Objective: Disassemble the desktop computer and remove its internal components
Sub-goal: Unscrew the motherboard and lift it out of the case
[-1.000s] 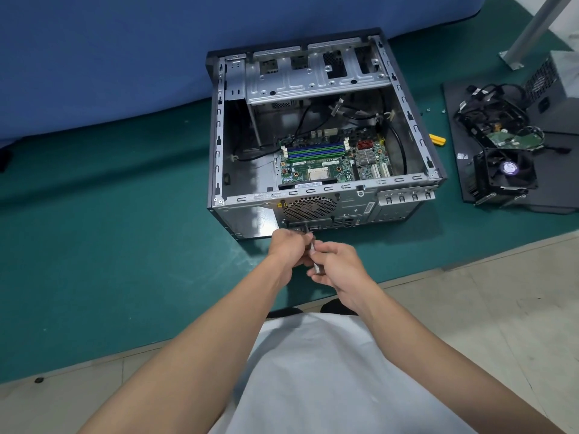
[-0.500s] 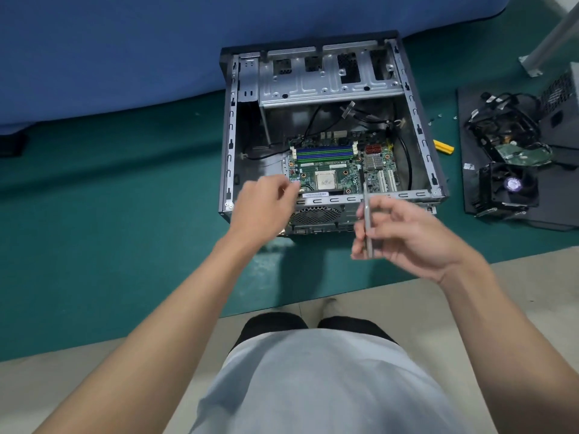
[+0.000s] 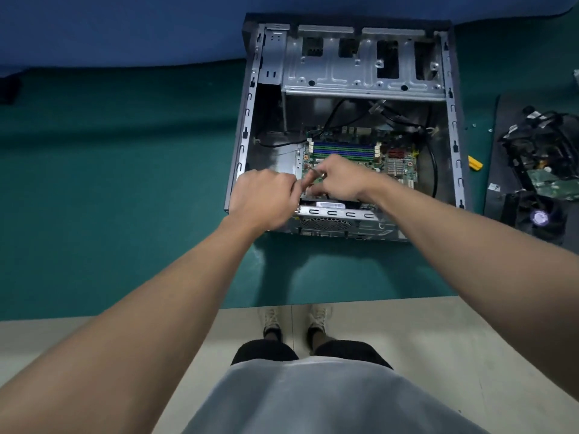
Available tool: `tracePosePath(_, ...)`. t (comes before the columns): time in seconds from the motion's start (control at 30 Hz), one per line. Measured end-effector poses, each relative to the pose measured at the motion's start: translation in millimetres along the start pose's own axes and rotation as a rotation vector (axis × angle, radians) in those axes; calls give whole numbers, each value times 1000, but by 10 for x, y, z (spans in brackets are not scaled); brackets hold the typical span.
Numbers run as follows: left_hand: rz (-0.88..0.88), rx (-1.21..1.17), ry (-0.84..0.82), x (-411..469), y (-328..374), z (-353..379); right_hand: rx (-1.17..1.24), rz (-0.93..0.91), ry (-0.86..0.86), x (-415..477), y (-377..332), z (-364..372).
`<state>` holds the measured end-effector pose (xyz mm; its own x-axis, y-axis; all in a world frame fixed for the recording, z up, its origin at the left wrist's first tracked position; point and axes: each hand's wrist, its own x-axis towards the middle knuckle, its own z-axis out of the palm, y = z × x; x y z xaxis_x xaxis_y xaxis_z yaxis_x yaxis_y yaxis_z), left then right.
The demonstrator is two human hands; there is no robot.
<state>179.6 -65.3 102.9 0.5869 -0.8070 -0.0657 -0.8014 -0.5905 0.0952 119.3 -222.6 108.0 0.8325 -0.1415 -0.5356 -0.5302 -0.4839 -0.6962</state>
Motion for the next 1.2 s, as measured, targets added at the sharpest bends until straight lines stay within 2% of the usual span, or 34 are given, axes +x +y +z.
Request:
tracePosePath(0.13,-22,-34,21,7,21,5,-179,25,-191,238,82,48)
tracePosePath(0.33,-90,-81,31,0,22,-4,-534,-45,-449,341,129,87)
tracePosePath(0.7,-108,-93,31,4,36,3,-579,-28,-360,365,183,148)
tracePosePath(0.8,-103,-91,24,7,29,9,-574,-5,-269,379,239,108)
tracePosePath(0.9,-97,-88,18,5,11,8,-245,103,-86,325,288,34)
tracePosePath(0.97,-92,-87,-6,5,9,0,177,235,8,246,325,-40)
tracePosePath(1.03,-89,-87,-73,19,18,-9,597,326,4,124,347,-130)
tracePosePath(1.07,-102,-103,-117,35,30,-14,732,329,2,62,357,-179)
tracePosePath(1.13,-198,-241,-190,98,61,-38,867,287,10,-49,373,-256)
tracePosePath(1.2,-353,-565,-186,190,121,-91,904,228,15,-140,382,-285)
